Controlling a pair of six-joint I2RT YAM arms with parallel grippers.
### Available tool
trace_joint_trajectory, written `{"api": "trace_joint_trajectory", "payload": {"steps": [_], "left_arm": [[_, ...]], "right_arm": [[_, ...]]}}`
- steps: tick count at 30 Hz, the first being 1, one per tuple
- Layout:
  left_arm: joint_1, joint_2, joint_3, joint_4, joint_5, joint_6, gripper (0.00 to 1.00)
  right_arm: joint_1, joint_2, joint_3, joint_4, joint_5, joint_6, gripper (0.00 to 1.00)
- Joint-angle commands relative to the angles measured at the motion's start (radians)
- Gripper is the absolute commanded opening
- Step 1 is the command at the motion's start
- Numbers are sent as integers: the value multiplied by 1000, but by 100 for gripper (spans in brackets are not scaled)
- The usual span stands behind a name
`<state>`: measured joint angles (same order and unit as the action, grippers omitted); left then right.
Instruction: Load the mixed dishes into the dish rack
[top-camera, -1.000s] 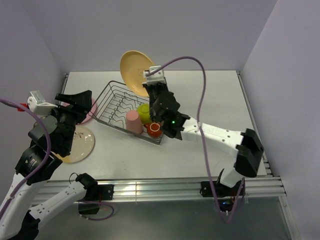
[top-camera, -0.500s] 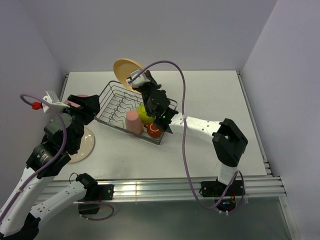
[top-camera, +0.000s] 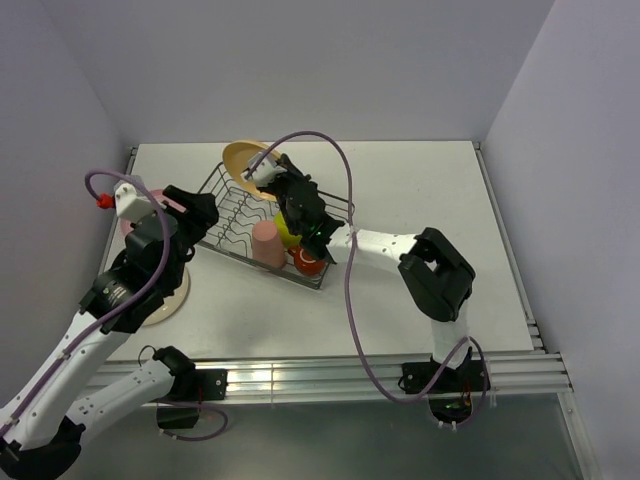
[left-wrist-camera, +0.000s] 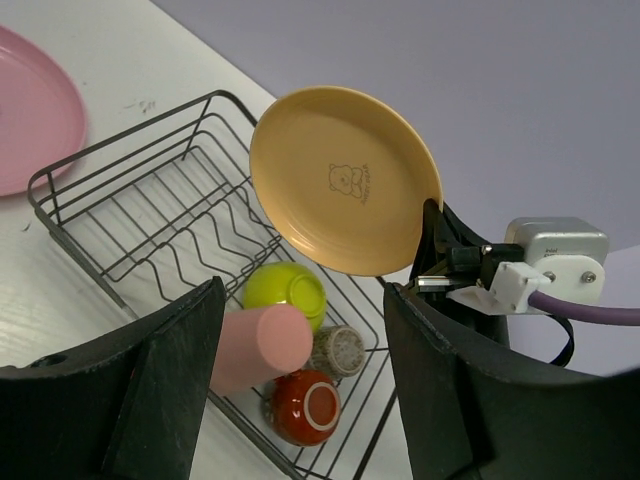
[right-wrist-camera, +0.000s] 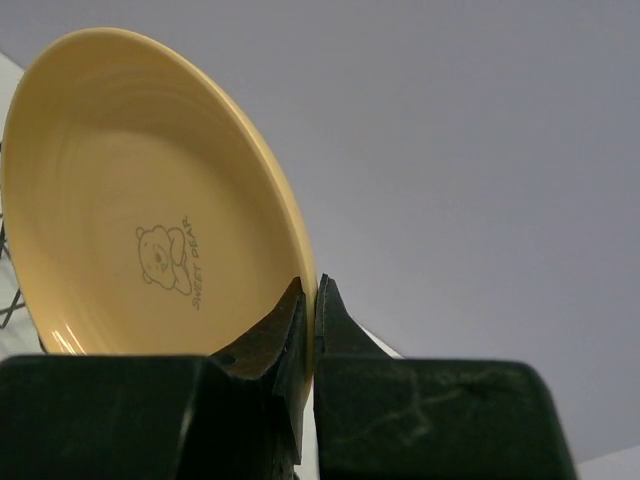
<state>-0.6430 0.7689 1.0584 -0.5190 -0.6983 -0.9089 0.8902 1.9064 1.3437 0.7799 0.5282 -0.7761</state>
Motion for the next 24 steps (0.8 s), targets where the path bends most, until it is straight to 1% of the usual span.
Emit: {"api": "trace_joint_trajectory", "payload": {"steps": [1, 9, 18, 24], "left_arm": [[5, 21, 25, -15, -44, -4, 70], [5, 10, -5, 11, -36, 11, 71], [5, 23, -14, 8, -21, 10, 71], [5, 23, -12, 5, -23, 15, 72]], "right_arm": [[-5, 23, 66, 48, -16, -12, 0], [-5, 75, 98, 45, 4, -32, 0], [-7, 95, 123, 61, 32, -49, 0], [-10, 140, 138, 99, 69, -80, 0]]}}
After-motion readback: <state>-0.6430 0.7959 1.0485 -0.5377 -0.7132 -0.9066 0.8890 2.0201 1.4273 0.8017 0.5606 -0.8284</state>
